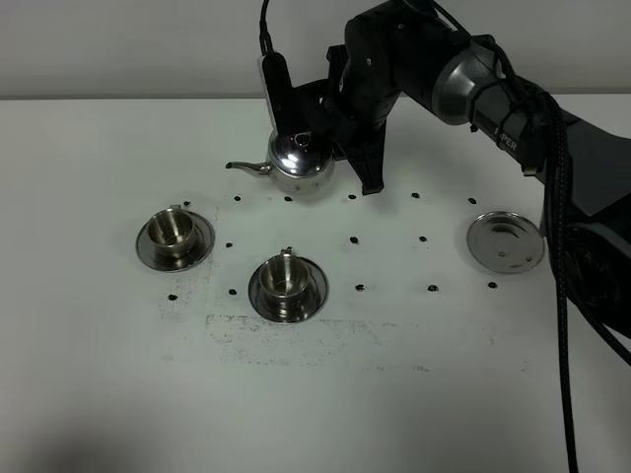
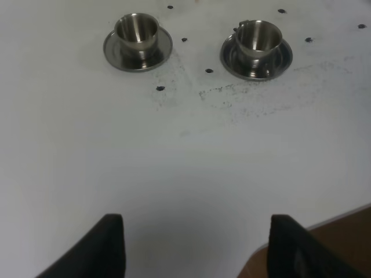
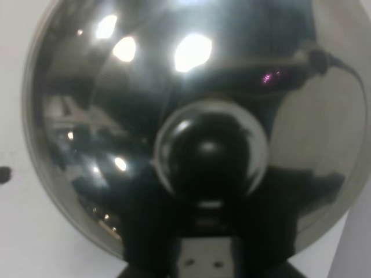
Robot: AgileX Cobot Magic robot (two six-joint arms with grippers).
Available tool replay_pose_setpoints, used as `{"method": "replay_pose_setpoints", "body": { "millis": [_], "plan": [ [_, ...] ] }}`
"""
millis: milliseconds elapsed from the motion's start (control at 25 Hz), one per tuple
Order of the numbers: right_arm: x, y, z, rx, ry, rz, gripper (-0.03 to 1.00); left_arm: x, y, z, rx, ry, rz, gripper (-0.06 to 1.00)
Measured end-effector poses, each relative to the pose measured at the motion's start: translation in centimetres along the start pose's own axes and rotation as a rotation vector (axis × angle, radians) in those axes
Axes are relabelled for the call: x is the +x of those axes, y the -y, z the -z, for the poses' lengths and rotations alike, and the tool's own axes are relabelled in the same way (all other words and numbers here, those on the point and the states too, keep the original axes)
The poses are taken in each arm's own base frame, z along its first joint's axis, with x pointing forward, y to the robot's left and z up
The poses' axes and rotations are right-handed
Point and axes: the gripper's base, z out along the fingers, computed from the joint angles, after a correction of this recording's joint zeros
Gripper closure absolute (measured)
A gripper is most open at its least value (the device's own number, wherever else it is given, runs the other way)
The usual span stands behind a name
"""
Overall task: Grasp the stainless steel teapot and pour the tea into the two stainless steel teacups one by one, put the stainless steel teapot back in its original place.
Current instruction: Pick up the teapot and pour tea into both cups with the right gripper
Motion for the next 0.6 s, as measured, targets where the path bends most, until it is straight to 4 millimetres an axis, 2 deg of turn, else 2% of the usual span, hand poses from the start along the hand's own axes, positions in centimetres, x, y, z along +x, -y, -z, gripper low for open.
{"method": "replay_pose_setpoints", "body": {
  "millis": [240,600],
  "plan": [
    [-1.4,0.1,-1.2,0.019,-0.01,0.057,0.79,0.0,0.0,0.0,0.001,-0.002,0.0,0.42],
    [-3.0,0.5,-0.6,0.062,-0.025,0.109,0.79,0.0,0.0,0.0,0.001,-0.003,0.0,0.42]
  ]
}}
